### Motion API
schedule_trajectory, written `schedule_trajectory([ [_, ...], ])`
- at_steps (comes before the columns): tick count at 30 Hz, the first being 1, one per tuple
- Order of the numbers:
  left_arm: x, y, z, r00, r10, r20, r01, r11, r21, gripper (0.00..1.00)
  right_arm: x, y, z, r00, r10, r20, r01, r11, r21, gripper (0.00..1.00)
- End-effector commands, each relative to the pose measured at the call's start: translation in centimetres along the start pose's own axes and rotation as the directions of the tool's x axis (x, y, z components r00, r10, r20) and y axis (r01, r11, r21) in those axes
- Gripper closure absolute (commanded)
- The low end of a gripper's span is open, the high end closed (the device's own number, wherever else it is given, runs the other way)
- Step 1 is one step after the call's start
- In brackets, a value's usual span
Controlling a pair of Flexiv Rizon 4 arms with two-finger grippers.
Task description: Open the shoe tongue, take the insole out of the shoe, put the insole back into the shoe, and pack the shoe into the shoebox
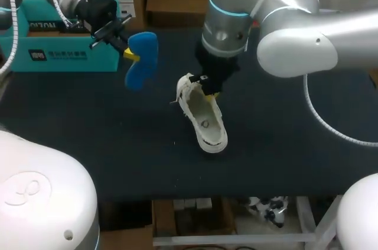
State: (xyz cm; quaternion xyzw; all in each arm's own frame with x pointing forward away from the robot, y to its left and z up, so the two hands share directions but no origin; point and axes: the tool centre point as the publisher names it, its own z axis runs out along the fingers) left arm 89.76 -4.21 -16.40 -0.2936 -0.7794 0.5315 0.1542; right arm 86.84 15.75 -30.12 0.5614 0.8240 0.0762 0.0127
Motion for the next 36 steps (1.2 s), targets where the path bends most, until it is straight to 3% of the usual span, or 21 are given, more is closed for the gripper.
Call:
schedule_trajectory([
  [1, -1.3, 0.9, 0.0, 0.981, 0.006, -0.193, 0.000, 0.999, 0.033, 1.00, -0.3, -0.4, 1.1, 1.000, 0.022, -0.019, -0.023, 0.998, -0.051, 1.00],
  [8, -2.6, 1.8, 0.2, 0.976, -0.003, -0.218, 0.014, 0.999, 0.052, 1.00, -0.8, -0.3, 2.8, 0.996, 0.085, -0.038, -0.088, 0.994, -0.067, 1.00],
  [21, -3.6, 1.9, 0.5, 0.968, 0.019, -0.249, 0.003, 0.996, 0.087, 1.00, -1.1, -1.0, 3.0, 0.986, 0.161, -0.048, -0.165, 0.979, -0.121, 1.00],
  [22, -3.6, 1.9, 0.6, 0.967, 0.021, -0.253, 0.002, 0.996, 0.089, 1.00, -1.1, -1.0, 3.1, 0.986, 0.163, -0.047, -0.167, 0.979, -0.120, 0.91],
  [23, -3.6, 1.9, 0.6, 0.966, 0.022, -0.256, 0.001, 0.996, 0.090, 1.00, -1.1, -1.1, 3.1, 0.985, 0.162, -0.053, -0.168, 0.978, -0.123, 0.55],
  [24, -3.6, 1.9, 0.6, 0.965, 0.026, -0.259, -0.001, 0.996, 0.093, 1.00, -1.1, -1.1, 3.1, 0.985, 0.161, -0.057, -0.168, 0.978, -0.128, 0.04],
  [25, -3.6, 1.9, 0.6, 0.964, 0.029, -0.265, -0.003, 0.995, 0.096, 1.00, -1.1, -1.1, 2.9, 0.985, 0.160, -0.060, -0.167, 0.978, -0.129, 0.00],
  [32, -3.6, 0.8, 1.0, 0.948, 0.065, -0.311, -0.029, 0.992, 0.119, 1.00, -1.3, -1.7, 0.0, 0.987, 0.137, -0.084, -0.146, 0.983, -0.114, 0.00],
  [36, -3.3, 0.0, 1.4, 0.935, 0.106, -0.337, -0.058, 0.987, 0.151, 1.00, -2.6, -2.4, -1.6, 0.975, 0.144, -0.167, -0.165, 0.979, -0.118, 0.00],
])
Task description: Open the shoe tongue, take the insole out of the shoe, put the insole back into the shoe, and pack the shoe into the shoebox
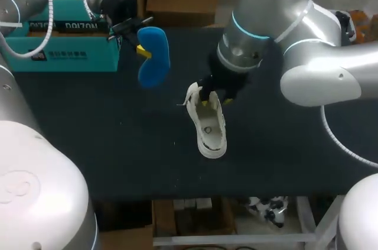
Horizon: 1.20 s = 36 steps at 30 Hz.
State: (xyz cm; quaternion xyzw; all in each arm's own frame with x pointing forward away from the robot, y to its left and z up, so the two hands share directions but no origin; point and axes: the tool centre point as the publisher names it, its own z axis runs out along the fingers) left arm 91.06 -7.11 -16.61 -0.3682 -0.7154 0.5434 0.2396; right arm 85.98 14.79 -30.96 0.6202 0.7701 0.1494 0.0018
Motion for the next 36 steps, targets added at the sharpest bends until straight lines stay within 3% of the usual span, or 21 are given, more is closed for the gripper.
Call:
schedule_trajectory([
  [1, -0.6, 0.0, -0.1, 0.990, 0.025, -0.141, -0.018, 0.999, 0.051, 1.00, -2.2, -0.6, -3.2, 0.995, -0.006, -0.097, 0.004, 1.000, -0.016, 0.00],
  [6, -1.5, -0.9, 0.9, 0.984, 0.028, -0.175, -0.004, 0.990, 0.138, 1.00, -2.9, -0.3, -4.9, 0.986, -0.070, -0.150, 0.068, 0.997, -0.021, 0.00],
  [17, -1.5, -0.9, 0.9, 0.984, 0.028, -0.175, -0.004, 0.990, 0.138, 1.00, -2.9, -0.3, -4.9, 0.986, -0.070, -0.150, 0.068, 0.997, -0.021, 0.00],
  [19, -1.5, -0.9, 0.9, 0.984, 0.028, -0.175, -0.004, 0.990, 0.138, 1.00, -3.2, 0.1, -5.4, 0.978, -0.039, -0.205, 0.045, 0.999, 0.024, 0.00],
  [21, -1.3, -1.1, 1.3, 0.986, 0.029, -0.161, -0.008, 0.992, 0.129, 1.00, -3.4, 0.2, -5.8, 0.976, 0.056, -0.212, -0.035, 0.994, 0.103, 0.00],
  [25, -1.2, -2.2, 2.7, 0.986, 0.074, -0.151, -0.051, 0.987, 0.152, 1.00, -3.5, -0.4, -6.8, 0.959, 0.183, -0.216, -0.143, 0.971, 0.190, 0.00],
  [28, -1.0, -3.0, 3.7, 0.981, 0.098, -0.168, -0.071, 0.985, 0.158, 1.00, -3.6, -0.9, -7.5, 0.945, 0.263, -0.192, -0.209, 0.942, 0.262, 0.00],
  [32, -1.0, -3.6, 4.7, 0.980, 0.109, -0.169, -0.079, 0.981, 0.179, 1.00, -3.5, -1.5, -8.0, 0.898, 0.389, -0.206, -0.305, 0.888, 0.344, 0.00],
  [36, -0.5, -4.0, 5.2, 0.982, 0.112, -0.155, -0.083, 0.980, 0.184, 1.00, -2.9, -1.4, -8.4, 0.882, 0.408, -0.235, -0.332, 0.893, 0.303, 0.00],
])
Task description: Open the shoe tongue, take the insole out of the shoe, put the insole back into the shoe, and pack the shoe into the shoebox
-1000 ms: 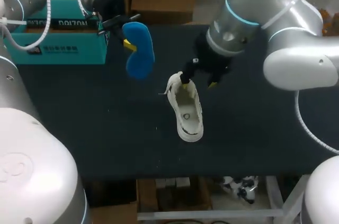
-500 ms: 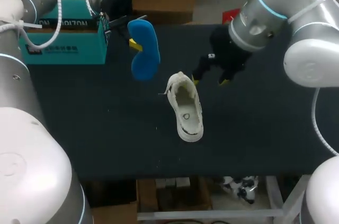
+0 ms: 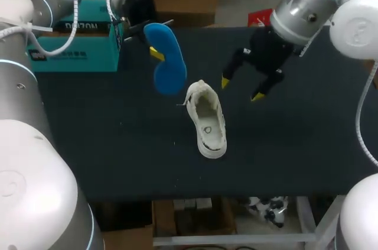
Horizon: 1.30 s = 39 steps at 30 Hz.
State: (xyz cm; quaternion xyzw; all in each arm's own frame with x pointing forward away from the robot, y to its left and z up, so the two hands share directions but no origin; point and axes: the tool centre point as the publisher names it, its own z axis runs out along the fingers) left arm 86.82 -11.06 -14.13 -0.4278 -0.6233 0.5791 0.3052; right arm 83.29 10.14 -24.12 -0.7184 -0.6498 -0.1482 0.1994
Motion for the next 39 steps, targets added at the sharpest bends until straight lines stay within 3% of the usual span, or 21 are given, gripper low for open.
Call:
schedule_trajectory([
  [1, 0.4, -0.1, 0.5, 1.000, 0.000, 0.014, 0.000, 1.000, 0.010, 1.00, 0.0, 0.4, -0.4, 0.999, 0.030, -0.013, -0.029, 0.999, 0.040, 0.00],
  [9, 1.6, -0.7, 1.6, 1.000, 0.011, 0.012, -0.011, 1.000, 0.011, 1.00, 0.0, 0.4, -0.4, 0.999, 0.030, -0.013, -0.029, 0.999, 0.040, 0.00],
  [17, 1.4, -1.3, 3.6, 0.999, 0.048, 0.004, -0.048, 0.999, -0.026, 1.00, 0.5, -0.8, -0.1, 0.950, 0.286, -0.124, -0.265, 0.950, 0.164, 0.00],
  [21, 1.0, -1.3, 4.4, 0.998, 0.068, 0.005, -0.067, 0.996, -0.054, 1.00, 0.5, -1.8, 0.7, 0.883, 0.412, -0.225, -0.363, 0.903, 0.229, 0.00],
  [31, 0.2, -1.0, 5.3, 0.996, 0.081, 0.034, -0.080, 0.995, -0.054, 1.00, 0.7, -2.0, 1.0, 0.873, 0.420, -0.246, -0.368, 0.901, 0.230, 0.00],
  [38, -0.4, -1.4, 5.5, 0.994, 0.068, 0.087, -0.068, 0.998, 0.000, 1.00, 0.7, -2.0, 1.0, 0.873, 0.420, -0.246, -0.368, 0.901, 0.230, 0.00],
  [39, -0.6, -1.5, 5.6, 0.993, 0.060, 0.101, -0.062, 0.998, 0.015, 1.00, 0.7, -2.0, 1.4, 0.841, 0.475, -0.260, -0.404, 0.870, 0.284, 0.00],
])
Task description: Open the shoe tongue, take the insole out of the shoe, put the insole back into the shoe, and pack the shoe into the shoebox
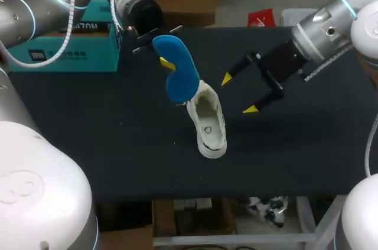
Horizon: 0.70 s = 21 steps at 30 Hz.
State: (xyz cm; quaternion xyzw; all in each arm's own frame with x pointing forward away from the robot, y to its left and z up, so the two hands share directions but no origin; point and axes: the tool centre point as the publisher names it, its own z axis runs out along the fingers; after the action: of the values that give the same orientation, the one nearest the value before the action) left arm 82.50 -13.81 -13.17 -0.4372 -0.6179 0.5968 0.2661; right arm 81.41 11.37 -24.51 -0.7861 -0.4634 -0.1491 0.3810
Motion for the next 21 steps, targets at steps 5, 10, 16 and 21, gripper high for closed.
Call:
schedule_trajectory([
  [5, -0.5, -0.3, 1.4, 0.997, -0.028, 0.067, 0.023, 0.998, 0.063, 1.00, 0.0, -0.1, 1.2, 0.979, 0.160, -0.129, -0.137, 0.976, 0.171, 0.00],
  [10, -0.7, -0.7, 2.1, 0.996, -0.037, 0.084, 0.029, 0.996, 0.088, 1.00, 0.0, -0.2, 1.3, 0.969, 0.212, -0.127, -0.185, 0.962, 0.200, 0.00],
  [16, -0.9, -0.8, 2.4, 0.992, -0.052, 0.117, 0.038, 0.992, 0.117, 1.00, -0.3, -0.5, 1.4, 0.958, 0.251, -0.137, -0.214, 0.947, 0.239, 0.00],
  [21, -0.9, -1.0, 2.7, 0.991, -0.037, 0.132, 0.020, 0.992, 0.126, 1.00, -0.3, -0.7, 1.1, 0.951, 0.278, -0.136, -0.231, 0.931, 0.283, 0.00],
])
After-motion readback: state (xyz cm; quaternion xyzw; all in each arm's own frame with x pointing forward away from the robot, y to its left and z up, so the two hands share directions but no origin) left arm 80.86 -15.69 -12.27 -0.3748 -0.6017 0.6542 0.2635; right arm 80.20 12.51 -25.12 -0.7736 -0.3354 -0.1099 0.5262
